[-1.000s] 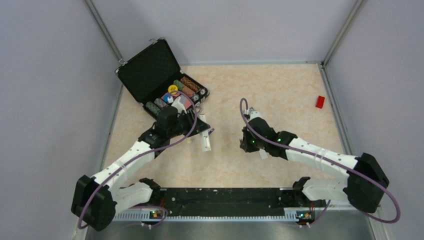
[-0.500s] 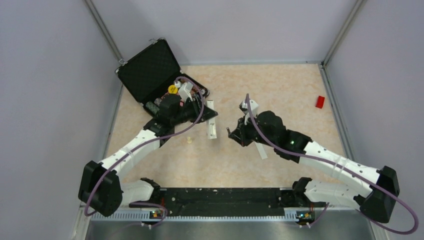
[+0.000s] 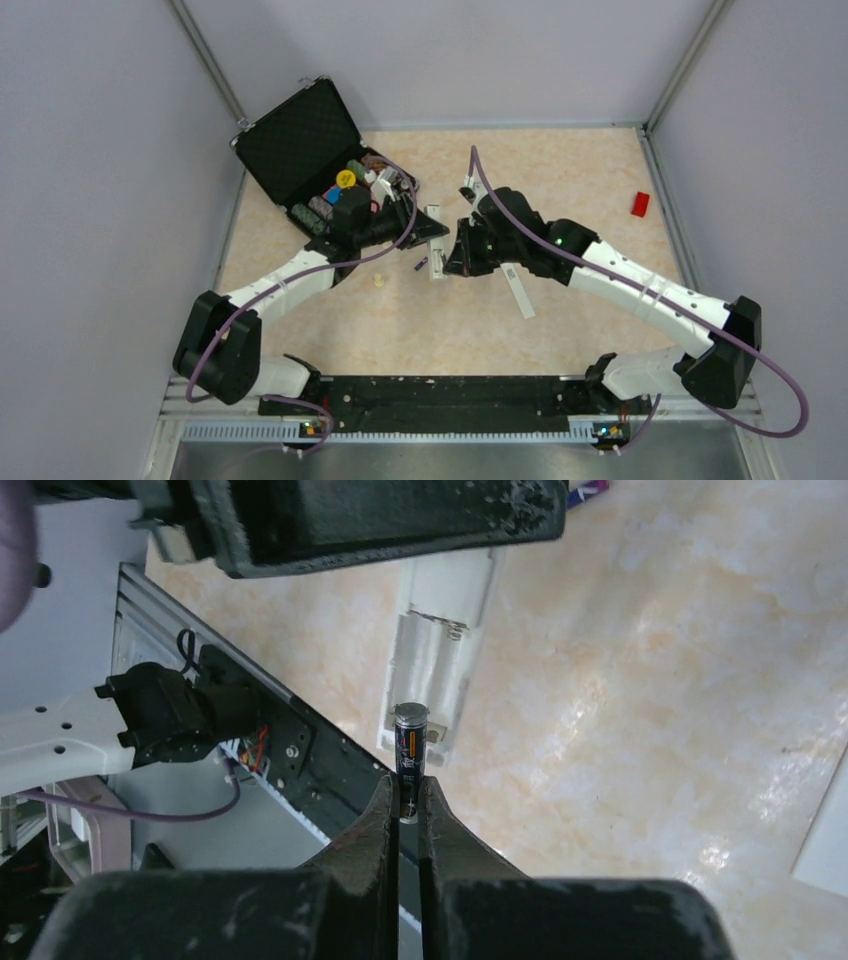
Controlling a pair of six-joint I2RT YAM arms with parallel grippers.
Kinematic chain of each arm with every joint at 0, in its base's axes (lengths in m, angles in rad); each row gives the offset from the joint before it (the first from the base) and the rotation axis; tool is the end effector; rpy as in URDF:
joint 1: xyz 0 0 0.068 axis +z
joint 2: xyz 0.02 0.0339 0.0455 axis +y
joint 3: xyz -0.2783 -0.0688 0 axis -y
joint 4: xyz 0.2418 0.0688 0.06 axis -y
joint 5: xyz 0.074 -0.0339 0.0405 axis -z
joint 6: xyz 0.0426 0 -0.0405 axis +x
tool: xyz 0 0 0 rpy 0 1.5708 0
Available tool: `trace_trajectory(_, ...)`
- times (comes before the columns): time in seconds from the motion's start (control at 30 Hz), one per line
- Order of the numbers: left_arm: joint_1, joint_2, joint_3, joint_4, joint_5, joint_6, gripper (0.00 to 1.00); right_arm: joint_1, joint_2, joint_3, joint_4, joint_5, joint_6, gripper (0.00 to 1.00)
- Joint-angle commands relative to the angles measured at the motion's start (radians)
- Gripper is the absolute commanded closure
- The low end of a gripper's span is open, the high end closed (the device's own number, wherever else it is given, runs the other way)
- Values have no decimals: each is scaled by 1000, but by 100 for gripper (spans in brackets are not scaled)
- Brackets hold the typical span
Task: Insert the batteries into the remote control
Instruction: Load the battery into the remote control.
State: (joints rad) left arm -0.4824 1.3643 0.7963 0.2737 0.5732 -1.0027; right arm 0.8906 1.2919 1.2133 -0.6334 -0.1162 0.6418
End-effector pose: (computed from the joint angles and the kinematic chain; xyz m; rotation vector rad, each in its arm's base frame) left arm 0.2587 -0.1615 0.2745 -0.0955 2.1257 -1.4940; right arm 0.1705 0.2186 0.3459 -0.3695 2.4280 0.8824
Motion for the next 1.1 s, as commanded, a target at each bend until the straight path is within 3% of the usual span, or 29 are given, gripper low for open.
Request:
trace_trajectory(0.0,-13,9,-11,135,38,-57,100,-25,26,64,-148,-68,72,100)
trace_trajectory(0.7,-85,-12,-32,111,9,77,100,-54,87,88,-175,-82,135,100)
trace_trajectory(1.07,-91,-39,-55,120,12,78,100,-89,111,90,-177,-82,161,100)
